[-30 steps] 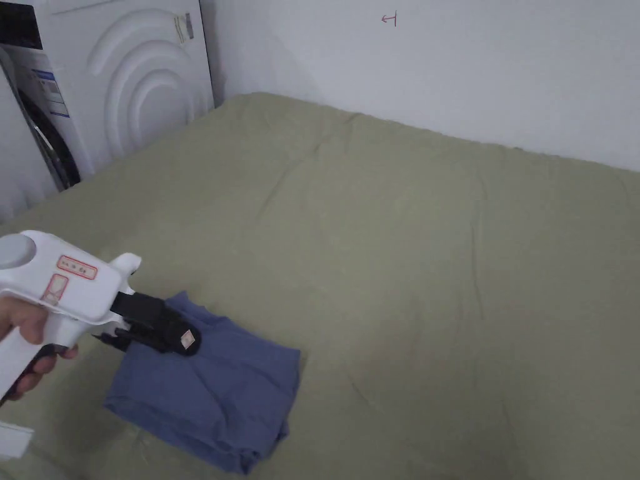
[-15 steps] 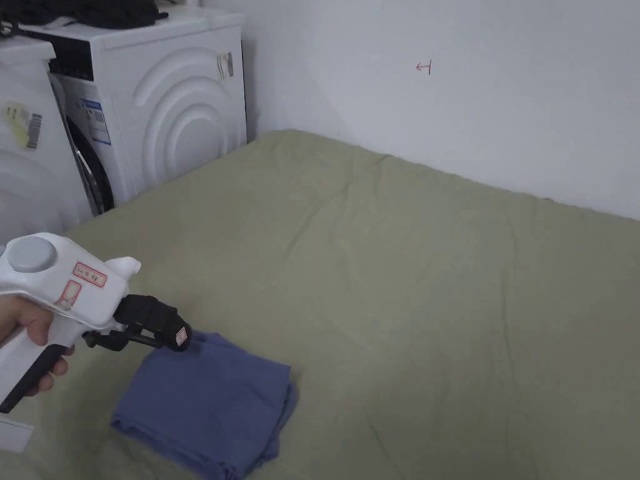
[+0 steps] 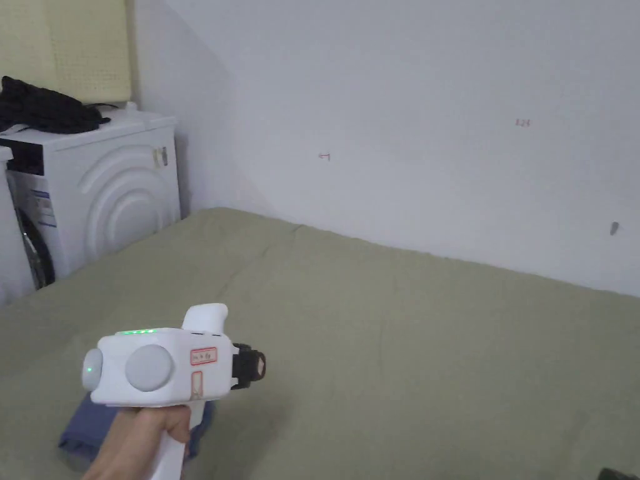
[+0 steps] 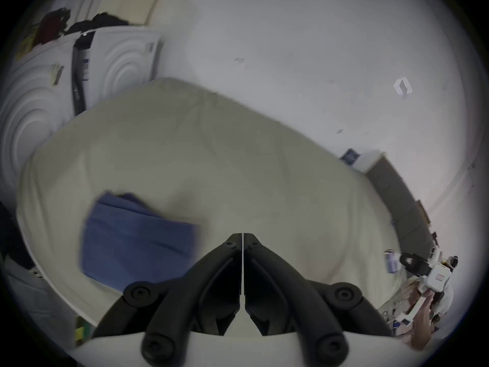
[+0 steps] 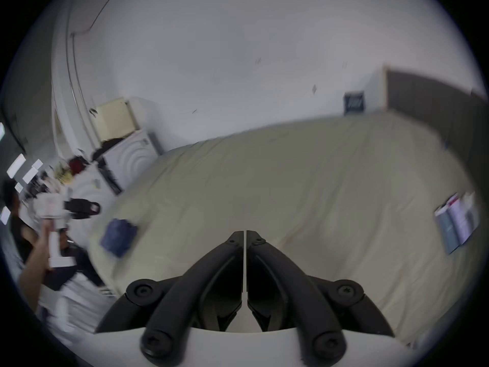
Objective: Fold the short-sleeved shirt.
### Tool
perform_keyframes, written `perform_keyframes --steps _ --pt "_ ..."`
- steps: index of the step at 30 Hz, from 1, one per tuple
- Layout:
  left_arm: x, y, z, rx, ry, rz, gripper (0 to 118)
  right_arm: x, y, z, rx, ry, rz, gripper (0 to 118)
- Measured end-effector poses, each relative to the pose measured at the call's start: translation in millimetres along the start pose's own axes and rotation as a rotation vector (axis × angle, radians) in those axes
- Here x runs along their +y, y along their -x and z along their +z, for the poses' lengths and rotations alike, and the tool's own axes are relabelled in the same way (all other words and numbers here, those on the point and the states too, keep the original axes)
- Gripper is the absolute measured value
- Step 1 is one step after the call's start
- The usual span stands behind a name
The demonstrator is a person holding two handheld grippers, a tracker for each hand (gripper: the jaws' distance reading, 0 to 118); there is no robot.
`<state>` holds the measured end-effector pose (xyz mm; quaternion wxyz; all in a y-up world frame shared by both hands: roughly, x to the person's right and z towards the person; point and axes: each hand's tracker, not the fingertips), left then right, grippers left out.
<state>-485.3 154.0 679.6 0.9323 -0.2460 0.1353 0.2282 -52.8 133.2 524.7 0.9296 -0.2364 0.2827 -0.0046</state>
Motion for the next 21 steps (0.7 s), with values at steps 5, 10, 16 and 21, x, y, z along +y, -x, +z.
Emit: perform_keyframes --steps 5,10,16,21 --pt "-50.3 -137.8 12.0 -0.014 -0.209 -0.157 0 8.5 21.5 23.5 -0.136 -0.127 0.142 3" --pt "-62.8 -201.8 18.4 0.024 -0.294 -0.321 0 14.1 28.1 48.2 -0.180 -0.193 0.171 3" --pt "-66.2 -211.9 28.1 0.045 -0.344 -0.363 0 18.4 22.7 62.6 -0.191 -0.241 0.167 3" --pt "-70.0 -204.7 31.3 0.066 -0.374 -0.357 0 16.5 18.8 66.6 -0.182 -0.251 0.151 3"
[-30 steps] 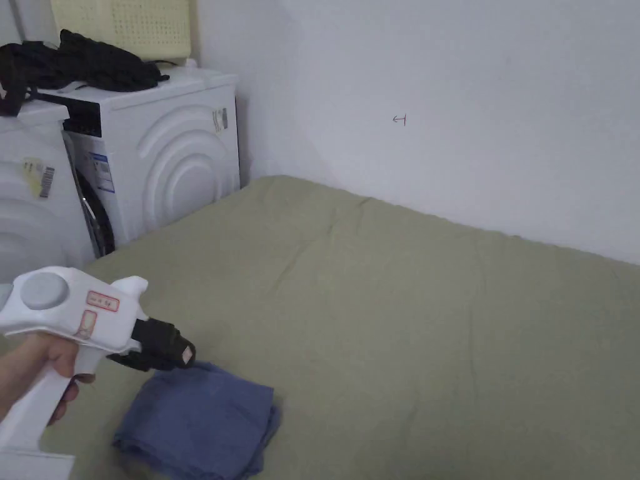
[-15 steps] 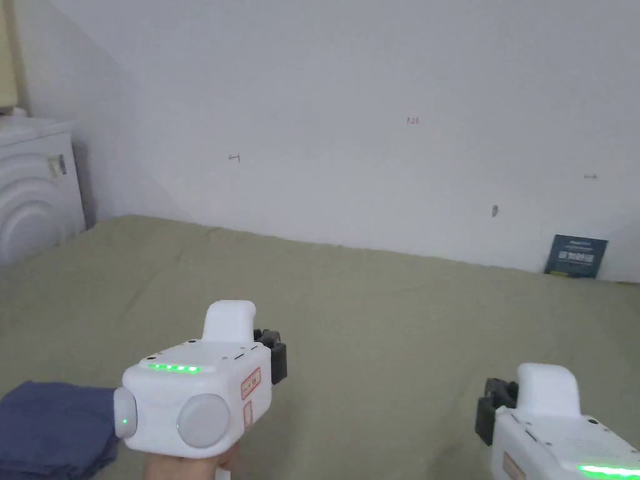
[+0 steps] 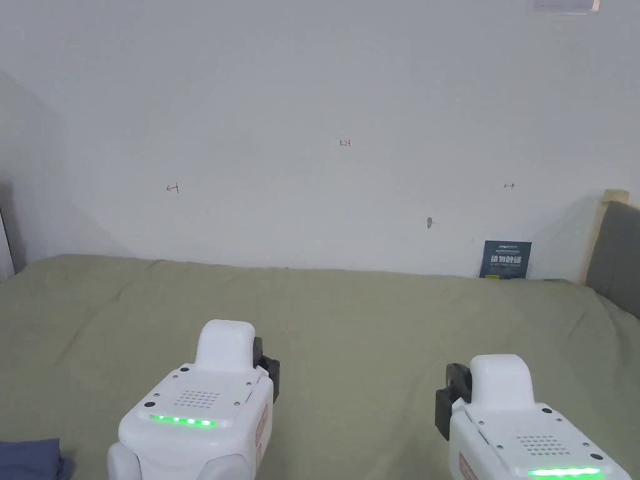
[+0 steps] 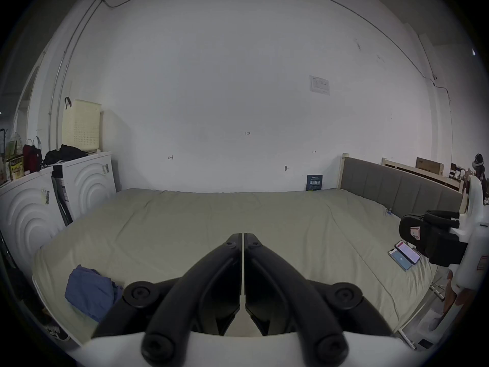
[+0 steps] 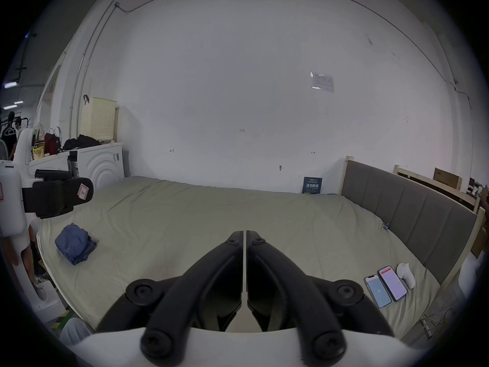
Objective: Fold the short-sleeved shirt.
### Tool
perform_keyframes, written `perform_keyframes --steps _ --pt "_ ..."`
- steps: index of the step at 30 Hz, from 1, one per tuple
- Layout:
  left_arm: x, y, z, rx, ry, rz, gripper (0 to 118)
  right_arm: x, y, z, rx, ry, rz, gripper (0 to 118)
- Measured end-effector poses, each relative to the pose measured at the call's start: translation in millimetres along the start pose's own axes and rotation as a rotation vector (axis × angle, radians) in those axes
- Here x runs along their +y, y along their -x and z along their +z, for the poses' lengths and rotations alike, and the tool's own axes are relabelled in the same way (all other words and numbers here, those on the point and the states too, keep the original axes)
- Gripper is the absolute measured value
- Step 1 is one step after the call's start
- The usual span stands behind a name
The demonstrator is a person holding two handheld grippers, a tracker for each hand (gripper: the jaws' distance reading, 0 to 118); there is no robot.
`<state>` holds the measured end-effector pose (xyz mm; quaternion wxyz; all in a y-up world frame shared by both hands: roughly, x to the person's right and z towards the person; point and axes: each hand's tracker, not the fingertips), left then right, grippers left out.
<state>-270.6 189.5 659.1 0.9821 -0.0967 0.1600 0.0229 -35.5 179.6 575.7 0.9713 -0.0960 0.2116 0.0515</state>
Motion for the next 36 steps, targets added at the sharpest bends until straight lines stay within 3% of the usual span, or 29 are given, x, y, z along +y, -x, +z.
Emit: perform_keyframes --steps 6,8,9,10,11,12,16,19,21,24,27,36 --pt "3.0 6.9 0.7 0.011 -0.003 0.005 0 0.7 -1.4 -2.0 -0.009 -0.006 -0.002 3" --pt "3.3 7.2 0.9 0.009 -0.006 0.014 7 0.3 -1.2 -2.0 -0.003 -0.008 -0.008 4" --pt "3.3 7.0 0.8 0.007 -0.008 0.013 33 0.3 -1.4 -2.0 0.000 -0.011 -0.007 16" --pt "3.0 6.6 0.8 0.012 -0.004 0.007 74 -0.1 -1.4 -1.7 -0.006 -0.023 -0.006 41" --pt "2.9 6.6 -2.0 0.005 0.012 0.002 112 0.1 -1.6 -1.5 -0.015 -0.036 -0.007 79" --pt "1.2 5.8 -5.0 -0.001 0.029 -0.004 118 0.5 -3.6 -3.6 -0.010 -0.032 -0.008 118" --pt "-2.2 13.0 5.1 0.042 -0.012 -0.014 118 10.4 -11.6 -4.3 0.003 -0.036 -0.042 118" --pt "3.0 10.7 0.1 0.031 0.007 0.017 118 10.2 -11.2 -1.3 0.012 -0.030 -0.018 118" --pt "2.3 7.7 3.7 0.048 0.012 -0.034 118 13.5 -11.6 2.4 0.016 -0.029 -0.019 118" --pt "1.3 -0.1 15.0 0.079 0.047 -0.047 118 10.8 -10.1 10.8 0.030 -0.019 -0.059 118" --pt "1.8 3.3 24.2 0.020 0.030 0.034 118 8.6 -7.3 14.9 0.019 0.013 -0.016 118" --pt "4.0 -15.1 24.7 0.079 0.065 -0.036 118 9.9 -12.3 21.4 0.002 0.006 -0.025 118"
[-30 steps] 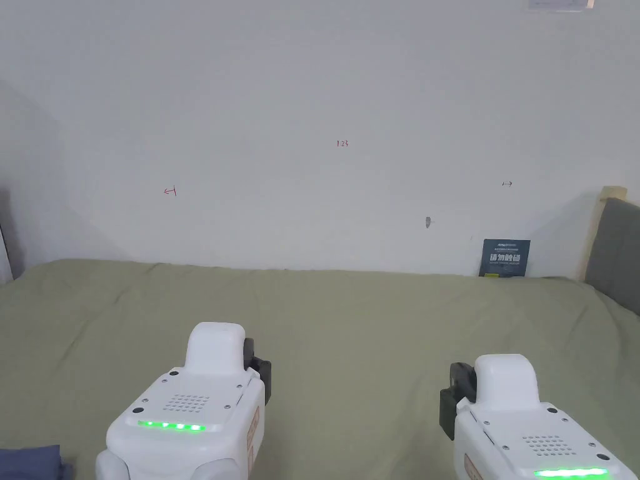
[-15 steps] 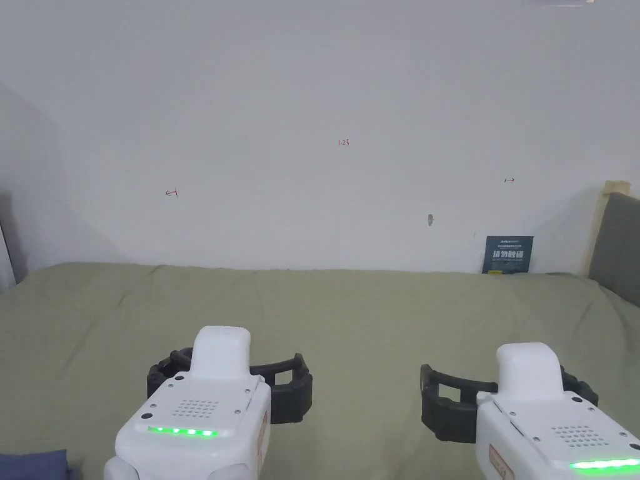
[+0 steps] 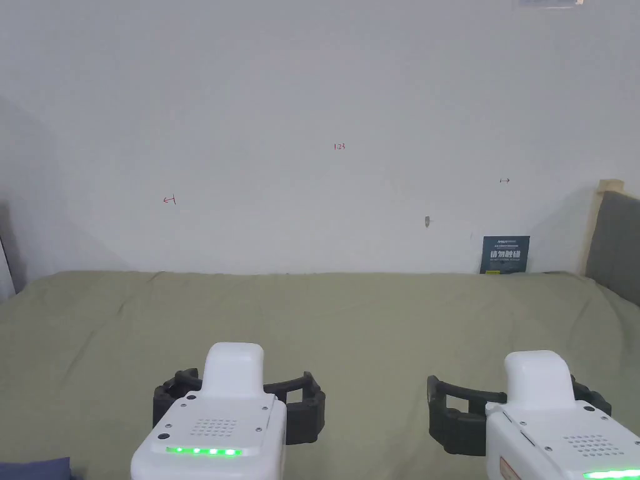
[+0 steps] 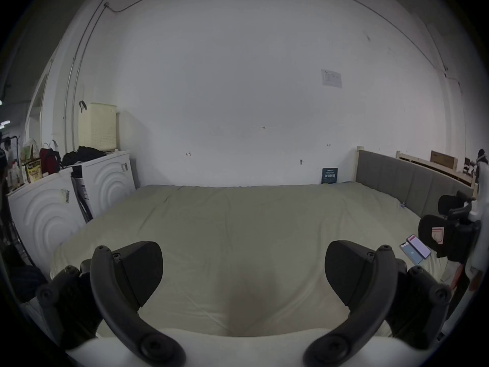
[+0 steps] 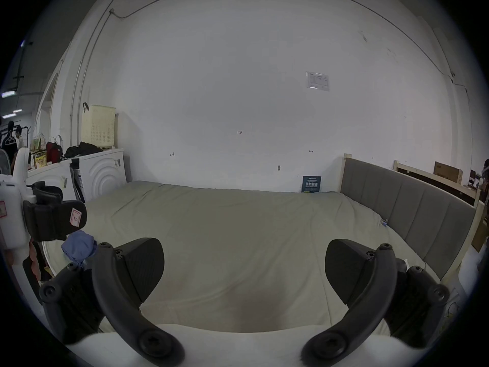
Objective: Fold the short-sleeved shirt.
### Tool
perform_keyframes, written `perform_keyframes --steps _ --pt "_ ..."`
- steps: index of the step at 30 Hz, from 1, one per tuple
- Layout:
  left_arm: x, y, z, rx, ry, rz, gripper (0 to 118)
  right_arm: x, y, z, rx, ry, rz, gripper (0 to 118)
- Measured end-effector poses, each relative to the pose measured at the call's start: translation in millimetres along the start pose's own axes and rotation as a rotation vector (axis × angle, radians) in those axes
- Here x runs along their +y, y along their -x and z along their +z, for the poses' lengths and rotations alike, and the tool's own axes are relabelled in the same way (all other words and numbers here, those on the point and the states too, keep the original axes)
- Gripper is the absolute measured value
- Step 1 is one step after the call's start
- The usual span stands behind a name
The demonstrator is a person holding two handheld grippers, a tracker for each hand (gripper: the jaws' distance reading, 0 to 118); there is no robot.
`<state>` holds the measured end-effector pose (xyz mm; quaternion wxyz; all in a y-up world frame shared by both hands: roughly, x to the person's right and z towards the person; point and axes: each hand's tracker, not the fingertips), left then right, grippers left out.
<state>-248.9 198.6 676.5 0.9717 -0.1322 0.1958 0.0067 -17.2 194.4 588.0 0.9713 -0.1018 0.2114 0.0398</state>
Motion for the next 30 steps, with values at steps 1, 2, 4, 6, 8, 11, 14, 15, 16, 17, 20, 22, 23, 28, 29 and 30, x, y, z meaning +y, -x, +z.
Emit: perform_keyframes --steps 1,2,4,6,8,11,14,15,16,17,20,22,23,28,29,30 --pt "1.1 -1.5 -0.2 0.003 0.006 -0.002 118 0.3 0.0 0.8 0.001 -0.002 -0.003 118" --pt "1.5 -2.4 0.6 0.005 0.013 0.000 118 0.2 0.1 1.7 0.001 -0.005 -0.005 118" --pt "-0.4 0.6 5.7 -0.045 -0.015 0.012 118 -0.3 -0.1 3.5 0.007 -0.005 -0.010 118" --pt "4.2 4.7 10.2 -0.080 -0.015 0.055 118 -0.8 -0.4 3.5 0.008 0.001 -0.004 118" --pt "8.7 8.2 13.6 -0.076 -0.028 0.103 118 -1.5 -1.1 2.8 0.005 0.002 -0.004 118" --pt "12.8 15.7 12.6 -0.092 -0.022 0.133 118 -1.2 -1.6 5.4 0.008 -0.011 -0.017 118" --pt "13.3 15.6 11.6 -0.069 0.004 0.116 118 -0.8 -1.4 5.6 0.007 -0.006 -0.020 118" --pt "13.5 14.1 12.2 -0.030 0.008 0.102 118 -0.9 -1.3 5.7 0.008 -0.008 -0.021 118" --pt "13.4 13.7 11.4 -0.023 0.013 0.093 118 -0.8 -1.2 5.5 0.012 -0.006 -0.024 118" --pt "13.5 14.3 10.9 -0.024 0.023 0.081 118 -0.5 -0.8 5.2 0.013 -0.004 -0.026 118" --pt "13.4 14.0 8.5 -0.034 0.034 0.078 118 0.1 1.7 4.7 0.019 -0.008 -0.025 118" --pt "12.4 14.9 8.7 -0.054 0.032 0.076 118 0.6 4.0 3.8 0.023 -0.008 -0.021 118" --pt "13.0 15.1 7.9 -0.063 0.037 0.076 118 0.8 5.1 3.8 0.020 -0.009 -0.017 118" --pt "14.0 13.4 6.7 -0.068 0.035 0.052 118 1.6 4.9 3.8 0.020 -0.008 -0.012 118" --pt "13.2 13.5 8.6 -0.066 0.003 0.062 118 2.1 4.3 4.2 0.022 -0.008 -0.014 118" --pt "12.3 15.7 11.8 -0.081 -0.007 0.077 118 2.6 3.7 4.6 0.024 -0.011 -0.016 118"
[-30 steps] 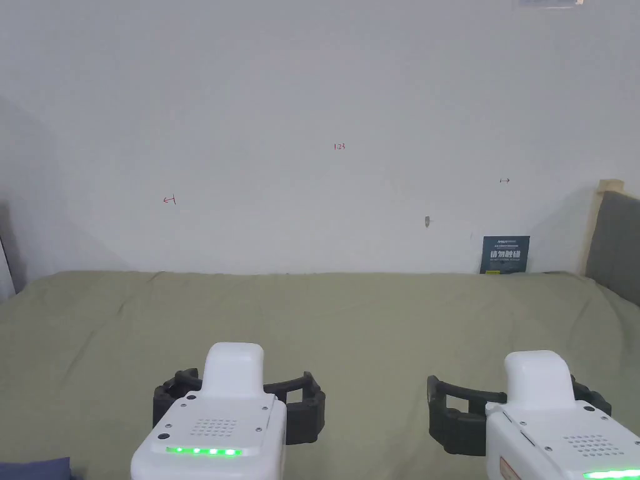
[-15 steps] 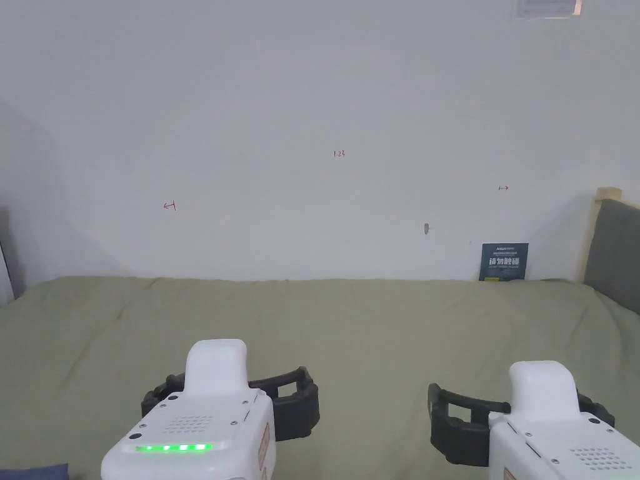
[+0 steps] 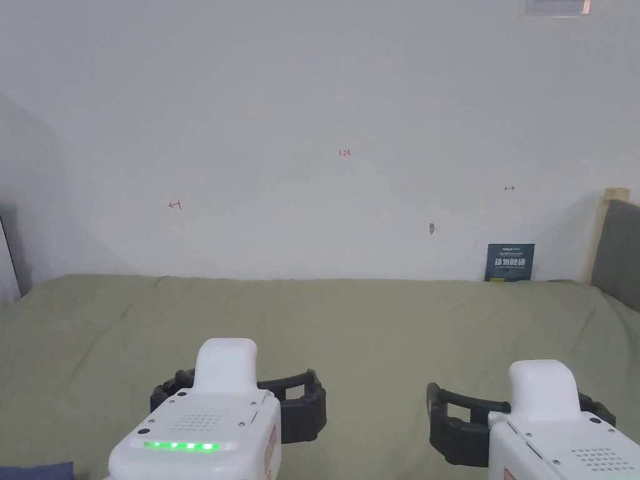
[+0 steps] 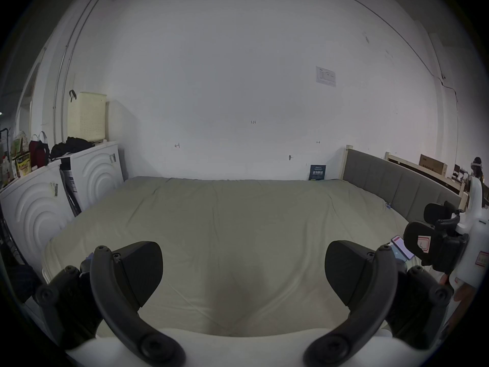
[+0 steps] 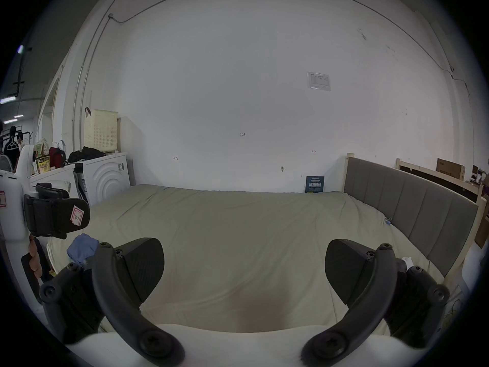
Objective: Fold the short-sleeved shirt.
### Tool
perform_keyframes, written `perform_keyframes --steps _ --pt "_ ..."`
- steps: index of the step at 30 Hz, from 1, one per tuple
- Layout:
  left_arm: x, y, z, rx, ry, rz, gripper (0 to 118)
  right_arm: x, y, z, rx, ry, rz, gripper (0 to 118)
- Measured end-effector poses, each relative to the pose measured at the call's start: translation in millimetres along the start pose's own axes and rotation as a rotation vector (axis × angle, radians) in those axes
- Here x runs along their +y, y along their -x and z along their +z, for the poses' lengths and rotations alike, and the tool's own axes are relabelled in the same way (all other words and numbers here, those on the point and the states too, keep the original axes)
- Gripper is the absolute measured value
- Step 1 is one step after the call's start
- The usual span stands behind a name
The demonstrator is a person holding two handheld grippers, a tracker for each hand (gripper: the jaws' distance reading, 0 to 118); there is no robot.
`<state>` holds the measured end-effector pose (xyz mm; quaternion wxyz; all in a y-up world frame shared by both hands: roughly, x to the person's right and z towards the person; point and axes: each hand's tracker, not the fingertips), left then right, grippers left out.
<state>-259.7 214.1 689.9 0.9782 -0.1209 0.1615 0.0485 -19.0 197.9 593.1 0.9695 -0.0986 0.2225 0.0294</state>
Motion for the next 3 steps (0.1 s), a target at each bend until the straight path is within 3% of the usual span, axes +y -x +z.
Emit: perform_keyframes --steps 3 --pt "4.7 -0.5 1.8 -0.062 0.055 0.037 118 1.5 -0.1 -0.6 -0.003 -0.004 -0.002 118"
